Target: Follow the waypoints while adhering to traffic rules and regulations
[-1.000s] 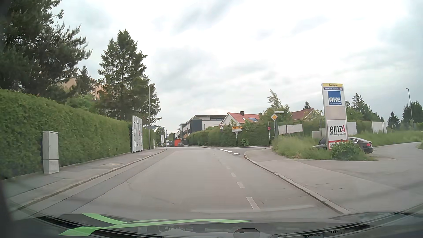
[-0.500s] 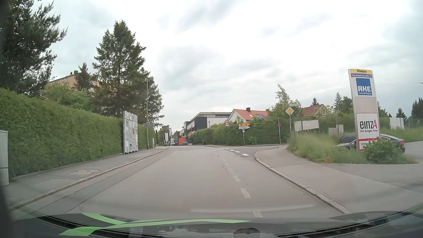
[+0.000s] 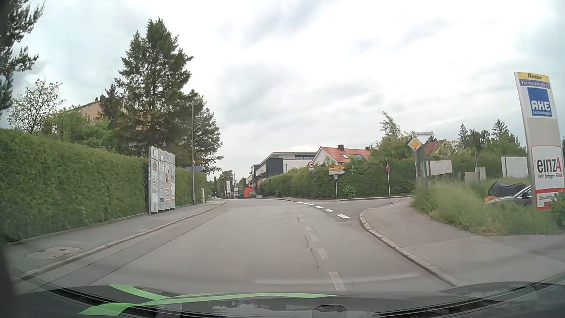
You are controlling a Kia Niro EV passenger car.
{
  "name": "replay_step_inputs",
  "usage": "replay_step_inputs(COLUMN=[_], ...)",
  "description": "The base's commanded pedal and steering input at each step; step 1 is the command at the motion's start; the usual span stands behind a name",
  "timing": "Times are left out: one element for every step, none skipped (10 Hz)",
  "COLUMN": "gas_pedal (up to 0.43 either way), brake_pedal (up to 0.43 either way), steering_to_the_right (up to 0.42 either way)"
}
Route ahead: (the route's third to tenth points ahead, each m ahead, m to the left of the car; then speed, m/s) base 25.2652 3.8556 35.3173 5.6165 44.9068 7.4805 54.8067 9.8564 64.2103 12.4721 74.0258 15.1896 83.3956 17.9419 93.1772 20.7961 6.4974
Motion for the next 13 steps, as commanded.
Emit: replay_step_inputs(gas_pedal=[0.15,0.15,0.157,0.169,0.169,0.169,0.157,0.157,0.157,0.157,0.157,0.197,0.209], brake_pedal=[0.0,0.0,0.0,0.0,0.0,0.0,0.0,0.0,0.0,0.0,0.0,0.0,0.0], steering_to_the_right=[-0.032,-0.032,-0.032,-0.032,-0.032,-0.032,-0.032,-0.032,-0.032,-0.032,-0.032,-0.032,-0.032])
